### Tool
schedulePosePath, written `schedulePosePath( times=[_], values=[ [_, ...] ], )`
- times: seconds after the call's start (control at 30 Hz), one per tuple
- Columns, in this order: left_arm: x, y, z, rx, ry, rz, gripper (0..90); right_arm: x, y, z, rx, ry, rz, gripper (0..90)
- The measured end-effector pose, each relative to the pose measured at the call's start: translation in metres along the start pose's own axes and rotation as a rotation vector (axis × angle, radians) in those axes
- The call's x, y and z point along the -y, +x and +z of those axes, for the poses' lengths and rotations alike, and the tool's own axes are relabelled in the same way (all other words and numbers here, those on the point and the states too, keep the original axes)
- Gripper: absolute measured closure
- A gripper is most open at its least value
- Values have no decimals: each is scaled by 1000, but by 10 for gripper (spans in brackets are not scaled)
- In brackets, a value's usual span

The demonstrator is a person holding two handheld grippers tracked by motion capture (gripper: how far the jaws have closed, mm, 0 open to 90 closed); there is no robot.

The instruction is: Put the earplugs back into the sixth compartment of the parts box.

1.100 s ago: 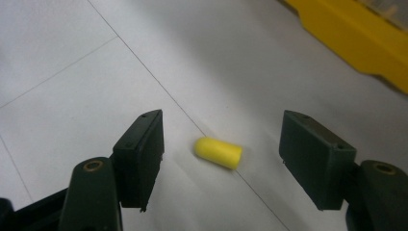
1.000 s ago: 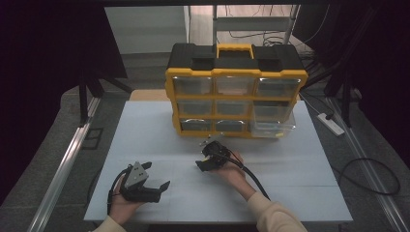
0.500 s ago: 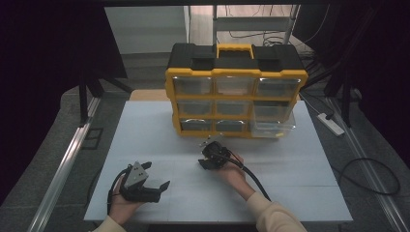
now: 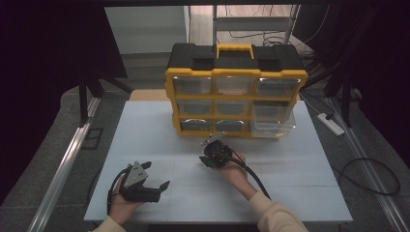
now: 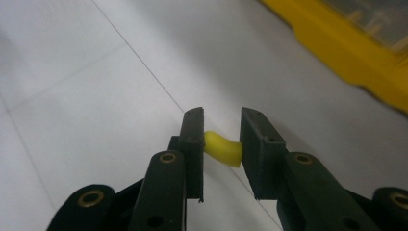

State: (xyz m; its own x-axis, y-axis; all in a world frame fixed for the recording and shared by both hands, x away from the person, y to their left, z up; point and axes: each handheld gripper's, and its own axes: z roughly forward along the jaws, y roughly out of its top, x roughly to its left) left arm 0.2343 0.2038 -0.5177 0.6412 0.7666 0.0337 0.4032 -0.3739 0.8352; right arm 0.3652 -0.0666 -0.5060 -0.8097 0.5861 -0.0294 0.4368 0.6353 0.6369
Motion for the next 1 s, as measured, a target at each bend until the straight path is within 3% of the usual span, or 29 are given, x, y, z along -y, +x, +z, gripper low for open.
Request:
schedulePosePath(
  times=[0.5, 0.77, 1.0],
  values=[
    [0, 0, 1, 0, 2, 2, 62, -12, -7, -57, -63, -191, -12, 712],
    [0, 0, 1, -2, 1, 4, 62, -18, -12, -89, -99, -301, 8, 711],
    [0, 0, 1, -1, 2, 2, 62, -20, -16, -108, -110, -365, 13, 709]
  ],
)
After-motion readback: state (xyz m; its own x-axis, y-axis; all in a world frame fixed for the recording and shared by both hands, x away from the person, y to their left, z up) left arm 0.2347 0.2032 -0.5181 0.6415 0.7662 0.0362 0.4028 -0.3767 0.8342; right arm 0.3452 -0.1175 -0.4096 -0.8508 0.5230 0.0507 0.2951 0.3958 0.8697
